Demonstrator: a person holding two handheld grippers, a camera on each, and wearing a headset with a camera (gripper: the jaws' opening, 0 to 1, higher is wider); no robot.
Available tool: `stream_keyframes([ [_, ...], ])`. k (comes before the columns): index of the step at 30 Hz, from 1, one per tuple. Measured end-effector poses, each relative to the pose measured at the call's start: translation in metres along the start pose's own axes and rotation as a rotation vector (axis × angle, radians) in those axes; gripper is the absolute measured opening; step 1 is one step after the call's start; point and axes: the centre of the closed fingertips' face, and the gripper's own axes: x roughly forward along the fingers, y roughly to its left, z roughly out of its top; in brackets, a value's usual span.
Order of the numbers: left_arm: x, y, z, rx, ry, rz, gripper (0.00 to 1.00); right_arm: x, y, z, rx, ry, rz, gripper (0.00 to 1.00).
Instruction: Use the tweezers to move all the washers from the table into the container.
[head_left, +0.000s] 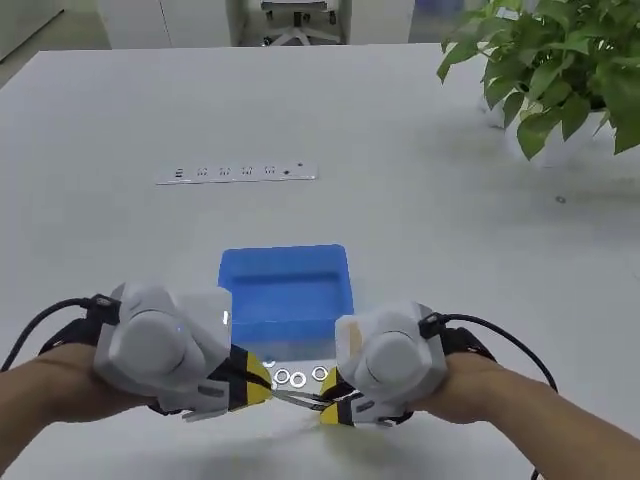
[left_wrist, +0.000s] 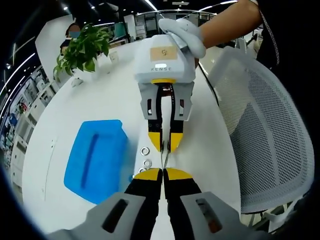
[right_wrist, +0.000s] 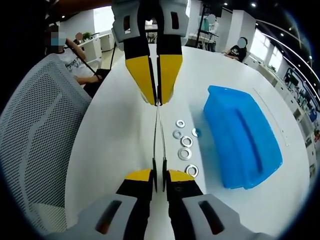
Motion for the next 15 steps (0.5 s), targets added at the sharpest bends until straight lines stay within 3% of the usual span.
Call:
stream_keyframes([
  [4,-0.003,0.003,0.012,0.018,-0.02,-0.002,0.06,-0.002,-0.001,0.001,0.007,-0.009,-0.008,0.12],
  [15,-0.009,0.009,0.031,0.053,-0.062,0.003,0.06,-0.008,-0.006,0.008,0.035,-0.066,-0.038,0.1],
])
